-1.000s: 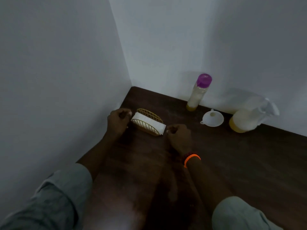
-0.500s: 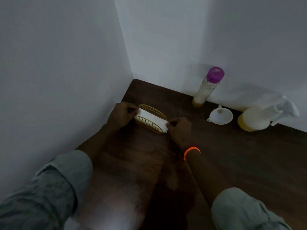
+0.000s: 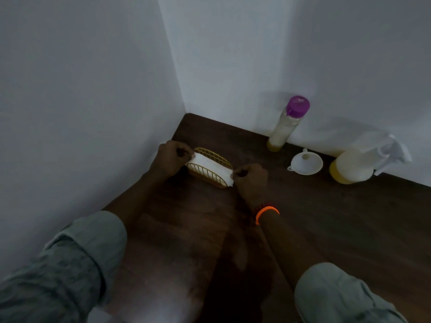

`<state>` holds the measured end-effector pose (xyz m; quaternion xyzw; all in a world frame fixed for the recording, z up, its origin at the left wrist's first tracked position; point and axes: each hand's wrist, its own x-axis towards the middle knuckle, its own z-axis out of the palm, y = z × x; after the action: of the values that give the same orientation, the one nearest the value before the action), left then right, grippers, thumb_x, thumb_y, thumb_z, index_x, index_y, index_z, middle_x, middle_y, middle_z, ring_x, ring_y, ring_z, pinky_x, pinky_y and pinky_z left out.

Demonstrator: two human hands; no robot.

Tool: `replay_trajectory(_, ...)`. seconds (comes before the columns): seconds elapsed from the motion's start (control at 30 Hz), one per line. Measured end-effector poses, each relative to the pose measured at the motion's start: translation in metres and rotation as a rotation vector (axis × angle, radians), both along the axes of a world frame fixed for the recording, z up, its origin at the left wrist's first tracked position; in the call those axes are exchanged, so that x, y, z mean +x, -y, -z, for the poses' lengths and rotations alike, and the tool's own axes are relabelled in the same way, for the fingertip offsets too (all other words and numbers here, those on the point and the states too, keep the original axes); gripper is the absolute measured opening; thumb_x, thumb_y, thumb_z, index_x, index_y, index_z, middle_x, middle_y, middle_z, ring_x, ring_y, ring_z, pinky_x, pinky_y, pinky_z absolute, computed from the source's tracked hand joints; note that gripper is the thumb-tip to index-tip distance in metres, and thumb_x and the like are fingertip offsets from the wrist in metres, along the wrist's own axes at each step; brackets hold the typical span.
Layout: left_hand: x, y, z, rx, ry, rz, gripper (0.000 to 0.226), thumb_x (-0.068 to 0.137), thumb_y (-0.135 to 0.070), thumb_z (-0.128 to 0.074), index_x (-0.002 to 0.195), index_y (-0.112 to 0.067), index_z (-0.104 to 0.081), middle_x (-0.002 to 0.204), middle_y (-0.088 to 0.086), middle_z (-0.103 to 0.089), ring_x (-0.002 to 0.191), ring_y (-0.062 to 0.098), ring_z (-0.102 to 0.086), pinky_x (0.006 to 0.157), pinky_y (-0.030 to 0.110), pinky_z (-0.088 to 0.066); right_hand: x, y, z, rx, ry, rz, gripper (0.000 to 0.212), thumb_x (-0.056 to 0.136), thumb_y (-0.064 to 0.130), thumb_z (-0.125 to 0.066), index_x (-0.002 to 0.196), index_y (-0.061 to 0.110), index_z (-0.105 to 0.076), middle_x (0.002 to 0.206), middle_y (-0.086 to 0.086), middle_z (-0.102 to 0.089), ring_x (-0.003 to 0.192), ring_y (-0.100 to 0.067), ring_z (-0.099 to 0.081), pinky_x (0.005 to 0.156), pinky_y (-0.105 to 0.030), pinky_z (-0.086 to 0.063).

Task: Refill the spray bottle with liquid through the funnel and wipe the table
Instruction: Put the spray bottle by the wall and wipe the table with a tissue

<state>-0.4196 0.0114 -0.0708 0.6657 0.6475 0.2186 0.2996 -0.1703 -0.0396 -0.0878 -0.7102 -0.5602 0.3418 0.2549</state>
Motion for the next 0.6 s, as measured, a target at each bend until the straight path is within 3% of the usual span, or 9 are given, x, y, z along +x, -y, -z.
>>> replay_trajectory(0.07,0.000,0.002,-0.003,0.015,0.012,0.010,0.015,0.088,-0.022,-0.075,0.098,-0.011,-0.079,0.098,0.001,-0.078,0.071,-0.006,-0.062,0.062,0.011,-0.047,-0.001,0.001,0.000,0.011,-0.006,-0.009,0.008,0.083,0.009,-0.075,0.091,0.009,-0.079,0.095,-0.006,-0.077,0.079,-0.001,-0.060,0.076,-0.012,-0.048)
replay_trajectory(0.17,0.001,0.005,-0.007,0.001,0.024,0.026,0.011,0.088,-0.021,-0.074,0.094,-0.012,-0.077,0.094,-0.001,-0.076,0.068,-0.008,-0.060,0.058,0.009,-0.043,-0.002,0.004,-0.004,0.045,-0.008,-0.037,0.009,0.084,0.012,-0.075,0.092,0.010,-0.079,0.096,-0.005,-0.077,0.085,-0.007,-0.066,0.084,-0.024,-0.057)
replay_trajectory(0.33,0.005,0.003,-0.010,-0.067,0.032,-0.035,0.024,0.085,-0.021,-0.078,0.107,-0.013,-0.073,0.094,-0.001,-0.070,0.075,0.010,-0.065,0.060,0.022,-0.053,-0.005,0.009,-0.010,0.092,-0.046,-0.123,0.006,0.083,0.015,-0.076,0.086,0.020,-0.076,0.094,0.005,-0.074,0.076,0.003,-0.062,0.074,-0.016,-0.055)
replay_trajectory(0.43,0.005,0.000,-0.011,-0.143,0.028,-0.037,0.035,0.084,-0.022,-0.079,0.116,-0.012,-0.070,0.095,0.007,-0.074,0.072,0.020,-0.071,0.051,0.021,-0.051,-0.005,0.010,-0.013,0.121,-0.102,-0.139,0.013,0.081,0.010,-0.075,0.086,0.022,-0.073,0.090,0.012,-0.069,0.081,-0.002,-0.065,0.076,-0.024,-0.059)
replay_trajectory(0.53,0.007,0.000,-0.015,-0.073,-0.018,0.002,0.036,0.083,-0.019,-0.080,0.117,-0.011,-0.071,0.112,0.009,-0.073,0.098,0.024,-0.071,0.081,0.035,-0.060,-0.006,0.008,-0.016,0.118,-0.133,-0.129,0.023,0.081,0.008,-0.073,0.100,0.021,-0.075,0.095,0.014,-0.068,0.085,-0.004,-0.065,0.079,-0.026,-0.060)
replay_trajectory(0.6,0.010,0.003,-0.021,0.040,-0.081,0.020,0.034,0.081,-0.021,-0.080,0.113,-0.015,-0.071,0.111,0.004,-0.072,0.101,0.020,-0.068,0.089,0.036,-0.058,-0.007,0.007,-0.017,0.135,-0.135,-0.120,0.024,0.080,0.007,-0.072,0.100,0.020,-0.078,0.094,0.013,-0.067,0.085,-0.006,-0.065,0.080,-0.028,-0.059)
